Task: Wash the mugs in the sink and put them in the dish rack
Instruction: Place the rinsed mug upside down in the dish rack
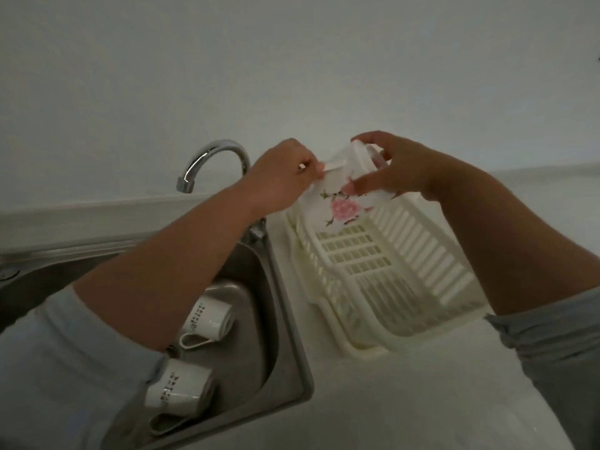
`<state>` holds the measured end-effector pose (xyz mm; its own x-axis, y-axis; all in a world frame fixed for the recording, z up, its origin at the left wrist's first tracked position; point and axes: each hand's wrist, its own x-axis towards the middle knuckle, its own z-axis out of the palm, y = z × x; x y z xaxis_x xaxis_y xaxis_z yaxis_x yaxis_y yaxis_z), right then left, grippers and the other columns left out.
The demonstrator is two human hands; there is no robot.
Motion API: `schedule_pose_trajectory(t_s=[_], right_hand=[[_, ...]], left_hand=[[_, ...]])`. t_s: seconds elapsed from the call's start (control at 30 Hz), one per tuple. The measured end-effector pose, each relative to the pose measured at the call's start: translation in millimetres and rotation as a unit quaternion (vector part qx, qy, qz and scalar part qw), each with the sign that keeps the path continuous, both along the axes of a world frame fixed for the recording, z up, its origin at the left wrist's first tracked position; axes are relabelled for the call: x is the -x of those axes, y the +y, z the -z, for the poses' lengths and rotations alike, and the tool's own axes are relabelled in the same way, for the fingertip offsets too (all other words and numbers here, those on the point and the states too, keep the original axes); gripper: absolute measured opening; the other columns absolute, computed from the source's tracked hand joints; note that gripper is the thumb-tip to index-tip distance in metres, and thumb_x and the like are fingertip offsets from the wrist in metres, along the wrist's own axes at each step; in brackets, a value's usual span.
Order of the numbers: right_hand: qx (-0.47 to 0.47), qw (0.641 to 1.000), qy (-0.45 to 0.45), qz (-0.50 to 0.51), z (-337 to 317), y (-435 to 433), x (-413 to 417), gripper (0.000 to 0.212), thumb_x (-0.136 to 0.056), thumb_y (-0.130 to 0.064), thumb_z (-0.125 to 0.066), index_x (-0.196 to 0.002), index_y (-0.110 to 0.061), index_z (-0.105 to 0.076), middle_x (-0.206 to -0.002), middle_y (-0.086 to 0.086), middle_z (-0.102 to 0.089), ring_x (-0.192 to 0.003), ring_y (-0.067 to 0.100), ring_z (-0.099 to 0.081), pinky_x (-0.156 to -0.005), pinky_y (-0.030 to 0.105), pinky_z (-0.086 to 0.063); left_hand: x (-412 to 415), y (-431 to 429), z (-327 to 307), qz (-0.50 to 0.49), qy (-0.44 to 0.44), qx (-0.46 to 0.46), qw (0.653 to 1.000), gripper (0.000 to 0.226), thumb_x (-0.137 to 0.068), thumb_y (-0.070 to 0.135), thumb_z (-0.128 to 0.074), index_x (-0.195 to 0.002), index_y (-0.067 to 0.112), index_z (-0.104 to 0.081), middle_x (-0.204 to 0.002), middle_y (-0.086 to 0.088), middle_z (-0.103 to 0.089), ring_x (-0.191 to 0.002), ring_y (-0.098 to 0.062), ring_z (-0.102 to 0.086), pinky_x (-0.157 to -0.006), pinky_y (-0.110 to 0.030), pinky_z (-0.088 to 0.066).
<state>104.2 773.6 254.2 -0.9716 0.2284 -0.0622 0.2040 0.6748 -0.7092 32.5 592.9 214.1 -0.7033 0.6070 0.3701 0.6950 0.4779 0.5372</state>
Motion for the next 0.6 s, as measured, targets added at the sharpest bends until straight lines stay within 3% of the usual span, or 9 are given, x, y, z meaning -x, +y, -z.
schedule_pose_trajectory(t_s=[0.13, 0.23, 0.33, 0.43, 0.6], right_hand=[[-0.072, 0.995, -0.057, 0.047, 27.7, 60.4, 11.7, 0.085, -0.059, -0.034, -0.086, -0.132, -0.034, -0.042, -0.128, 0.001, -0.047, -0.104, 0.021, -0.055, -0.08, 0.041, -0.056], [-0.111, 0.988, -0.098, 0.053, 62.2, 85.3, 27.7, 0.091, -0.06, -0.034, -0.085, -0.137, -0.027, -0.038, -0.135, 0.004, -0.045, -0.108, 0.024, -0.051, -0.082, 0.039, -0.054], [-0.121, 0.982, -0.126, 0.066, 99.3, 98.2, 47.6, 0.102, -0.059, -0.036, -0.086, -0.143, -0.023, -0.029, -0.137, 0.006, -0.047, -0.12, 0.026, -0.049, -0.09, 0.035, -0.047], [-0.132, 0.978, -0.134, 0.09, 128.5, 102.7, 65.5, 0.108, -0.054, -0.043, -0.086, -0.14, -0.02, -0.026, -0.131, 0.009, -0.051, -0.118, 0.03, -0.051, -0.094, 0.04, -0.047], [-0.199, 0.969, -0.098, 0.109, 149.9, 99.7, 76.6, 0.093, -0.064, -0.049, -0.079, -0.135, -0.013, -0.03, -0.129, 0.014, -0.043, -0.121, 0.033, -0.046, -0.094, 0.038, -0.041]], left_hand=[[10.6, 68.3, 37.0, -0.012, 0.027, 0.083, 0.996, 0.03, -0.097, 0.019, -0.045, -0.124, 0.019, -0.059, -0.127, -0.006, -0.05, -0.116, -0.024, -0.047, -0.093, -0.029, -0.037], [17.4, 101.3, 64.9, 0.001, -0.036, 0.172, 0.984, 0.035, -0.098, 0.017, -0.043, -0.131, 0.017, -0.053, -0.135, -0.007, -0.051, -0.123, -0.024, -0.046, -0.099, -0.032, -0.036], [27.3, 123.3, 80.7, 0.013, -0.149, 0.219, 0.964, 0.038, -0.098, 0.013, -0.041, -0.135, 0.013, -0.049, -0.14, -0.007, -0.048, -0.126, -0.022, -0.045, -0.1, -0.027, -0.035], [39.0, 135.8, 90.0, -0.007, -0.243, 0.215, 0.946, 0.042, -0.095, 0.007, -0.044, -0.137, 0.014, -0.047, -0.138, -0.009, -0.049, -0.118, -0.026, -0.051, -0.09, -0.029, -0.042], [55.4, 148.9, 100.9, -0.013, -0.282, 0.216, 0.935, 0.047, -0.095, 0.003, -0.042, -0.14, 0.015, -0.042, -0.137, -0.011, -0.049, -0.111, -0.03, -0.056, -0.085, -0.037, -0.05]])
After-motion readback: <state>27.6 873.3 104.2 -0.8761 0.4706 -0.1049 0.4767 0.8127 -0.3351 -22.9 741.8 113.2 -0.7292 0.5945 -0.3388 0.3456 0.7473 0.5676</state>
